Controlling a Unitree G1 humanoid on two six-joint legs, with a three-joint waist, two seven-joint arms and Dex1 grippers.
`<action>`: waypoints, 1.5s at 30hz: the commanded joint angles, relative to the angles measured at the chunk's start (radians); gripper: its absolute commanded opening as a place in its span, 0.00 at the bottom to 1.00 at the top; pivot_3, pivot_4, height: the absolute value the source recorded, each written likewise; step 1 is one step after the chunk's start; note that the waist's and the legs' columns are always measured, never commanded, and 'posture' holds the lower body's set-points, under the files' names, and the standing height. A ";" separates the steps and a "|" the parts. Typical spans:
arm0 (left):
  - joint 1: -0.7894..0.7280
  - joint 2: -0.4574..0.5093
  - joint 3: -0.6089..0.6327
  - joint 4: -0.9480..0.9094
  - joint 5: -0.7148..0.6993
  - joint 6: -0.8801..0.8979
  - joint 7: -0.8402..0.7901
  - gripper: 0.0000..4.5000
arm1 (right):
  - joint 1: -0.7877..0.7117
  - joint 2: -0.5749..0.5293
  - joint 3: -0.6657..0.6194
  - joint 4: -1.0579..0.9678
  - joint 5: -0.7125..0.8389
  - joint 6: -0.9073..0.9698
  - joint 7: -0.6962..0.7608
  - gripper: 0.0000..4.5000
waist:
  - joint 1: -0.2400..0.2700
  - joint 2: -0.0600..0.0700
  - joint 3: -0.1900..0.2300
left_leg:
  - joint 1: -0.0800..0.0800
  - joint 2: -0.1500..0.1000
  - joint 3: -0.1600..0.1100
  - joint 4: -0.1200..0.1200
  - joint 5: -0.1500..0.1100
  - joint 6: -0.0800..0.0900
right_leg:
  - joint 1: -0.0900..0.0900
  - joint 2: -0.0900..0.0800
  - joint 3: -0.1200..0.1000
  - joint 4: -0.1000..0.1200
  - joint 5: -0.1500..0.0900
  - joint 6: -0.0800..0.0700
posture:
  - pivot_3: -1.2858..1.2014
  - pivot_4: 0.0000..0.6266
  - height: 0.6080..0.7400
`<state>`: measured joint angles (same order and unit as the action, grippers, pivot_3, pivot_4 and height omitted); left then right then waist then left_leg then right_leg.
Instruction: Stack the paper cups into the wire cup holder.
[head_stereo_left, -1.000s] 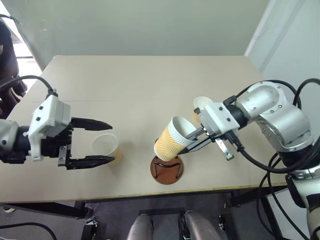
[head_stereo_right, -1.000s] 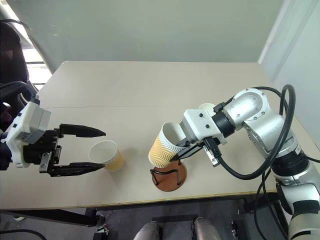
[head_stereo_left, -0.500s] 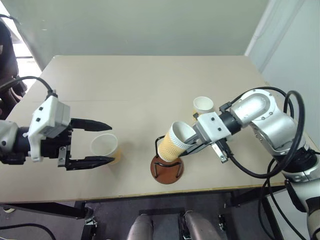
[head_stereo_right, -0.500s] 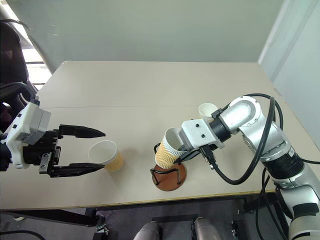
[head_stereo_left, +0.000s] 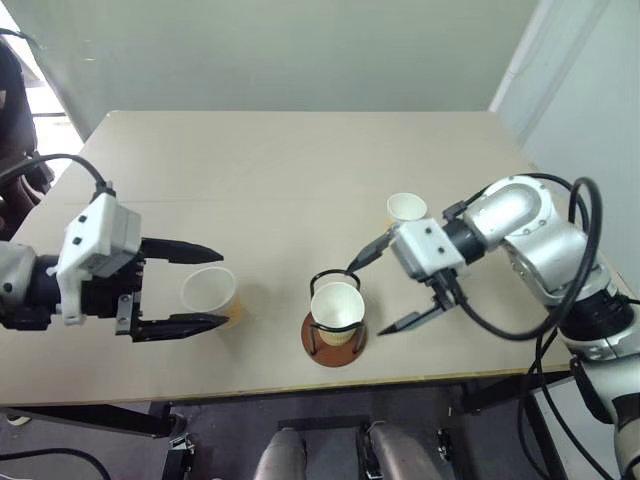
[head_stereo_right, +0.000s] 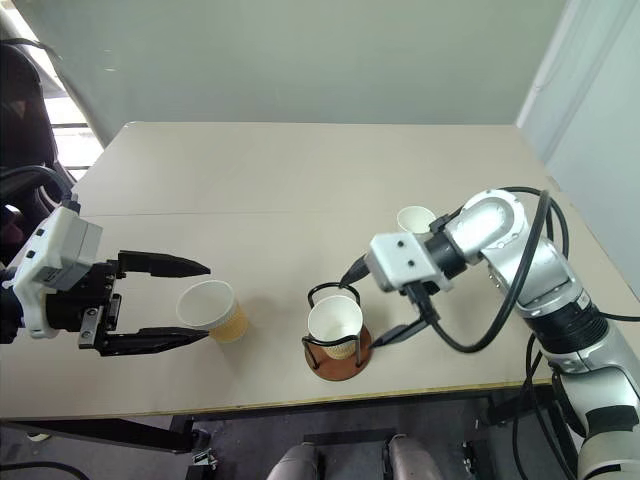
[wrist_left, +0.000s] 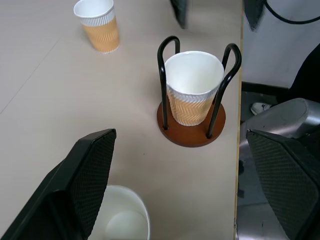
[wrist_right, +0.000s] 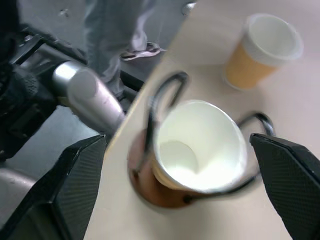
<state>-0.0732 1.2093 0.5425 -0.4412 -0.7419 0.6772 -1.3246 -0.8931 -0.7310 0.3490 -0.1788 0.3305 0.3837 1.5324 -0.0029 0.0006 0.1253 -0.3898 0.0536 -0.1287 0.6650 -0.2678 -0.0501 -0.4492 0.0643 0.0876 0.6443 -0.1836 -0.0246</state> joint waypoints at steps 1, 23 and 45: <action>0.068 0.038 0.055 0.006 0.095 -0.034 -0.023 1.00 | -0.045 -0.073 -0.248 0.042 0.214 0.110 0.043 0.99 | 0.002 0.000 0.000 | 0.000 0.000 0.000 0.000 0.000 0.000 | 0.000 0.000 0.000 0.000 0.000 0.000 | 0.52 0.24 1.00; -0.023 0.100 -0.305 0.168 0.389 -0.232 0.016 1.00 | 0.169 -0.208 -0.563 -0.013 0.445 0.257 -0.139 0.99 | 0.004 0.000 0.000 | 0.001 -0.002 -0.001 0.000 -0.002 -0.002 | 0.001 0.000 0.001 0.000 -0.002 0.001 | 0.52 0.24 1.00; -0.213 0.061 -0.549 0.189 0.479 -0.278 -0.009 0.06 | 0.225 -0.235 -0.544 -0.043 0.406 0.216 -0.151 1.00 | 0.006 0.000 0.000 | 0.000 -0.004 0.000 0.001 -0.003 -0.001 | 0.001 0.001 0.000 -0.001 -0.001 0.003 | 0.52 0.24 1.00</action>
<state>-0.2635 1.2673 -0.0143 -0.2529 -0.2726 0.4118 -1.3251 -0.6629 -0.9461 -0.1751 -0.2000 0.7313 0.6094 1.3909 0.0035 0.0008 0.1253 -0.3899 0.0492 -0.1291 0.6660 -0.2709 -0.0507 -0.4482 0.0649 0.0879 0.6431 -0.1848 -0.0214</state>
